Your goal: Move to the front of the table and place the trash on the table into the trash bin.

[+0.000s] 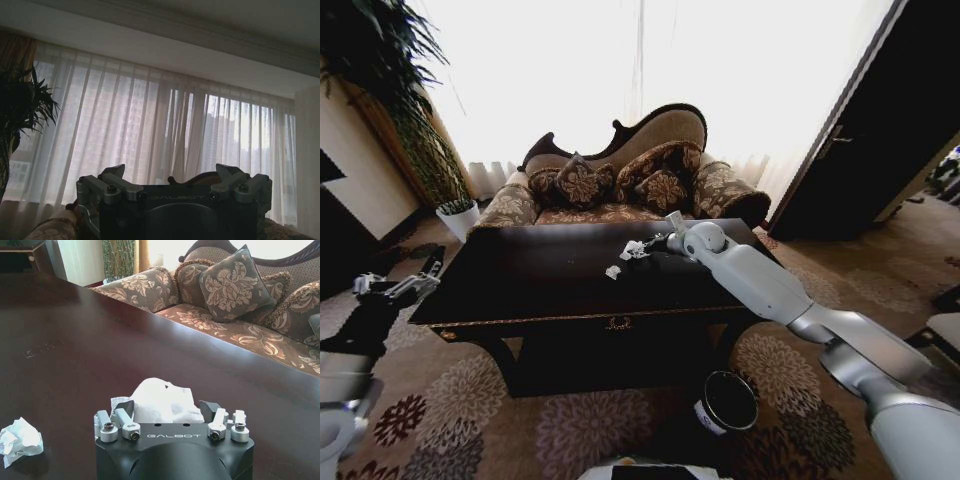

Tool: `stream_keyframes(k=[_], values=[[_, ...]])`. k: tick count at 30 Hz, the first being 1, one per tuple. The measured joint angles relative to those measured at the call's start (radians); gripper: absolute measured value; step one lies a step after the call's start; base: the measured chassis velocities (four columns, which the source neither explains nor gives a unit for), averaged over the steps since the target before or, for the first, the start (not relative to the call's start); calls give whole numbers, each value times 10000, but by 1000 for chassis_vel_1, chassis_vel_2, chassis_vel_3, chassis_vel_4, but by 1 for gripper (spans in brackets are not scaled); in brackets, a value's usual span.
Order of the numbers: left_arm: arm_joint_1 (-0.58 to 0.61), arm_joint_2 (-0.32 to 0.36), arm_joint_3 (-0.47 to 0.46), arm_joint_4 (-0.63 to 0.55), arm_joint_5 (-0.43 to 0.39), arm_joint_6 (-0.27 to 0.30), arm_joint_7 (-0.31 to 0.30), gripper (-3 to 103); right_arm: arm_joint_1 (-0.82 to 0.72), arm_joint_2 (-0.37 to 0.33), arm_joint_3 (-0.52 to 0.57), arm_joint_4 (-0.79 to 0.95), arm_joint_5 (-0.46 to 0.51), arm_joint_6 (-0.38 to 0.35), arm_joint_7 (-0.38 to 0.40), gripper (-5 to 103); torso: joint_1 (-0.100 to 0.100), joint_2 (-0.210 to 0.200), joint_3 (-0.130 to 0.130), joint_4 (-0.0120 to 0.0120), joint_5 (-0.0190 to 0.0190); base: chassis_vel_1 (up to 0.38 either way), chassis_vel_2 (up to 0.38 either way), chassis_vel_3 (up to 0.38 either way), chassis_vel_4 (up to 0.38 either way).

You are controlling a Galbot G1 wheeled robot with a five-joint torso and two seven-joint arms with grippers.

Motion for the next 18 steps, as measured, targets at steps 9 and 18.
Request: stream_keyframes(k=[9, 18], values=[[5, -7, -3, -1, -7, 0, 0, 100, -109, -118, 31, 104, -103, 90, -145, 42, 0, 0, 0, 0, 0, 0, 0, 0, 0], [25, -49, 38, 48, 104, -1, 22, 100, -188, -303, 149, 488, -89, 206, -166, 10, 0, 1, 0, 0, 0, 0, 0, 0, 0]])
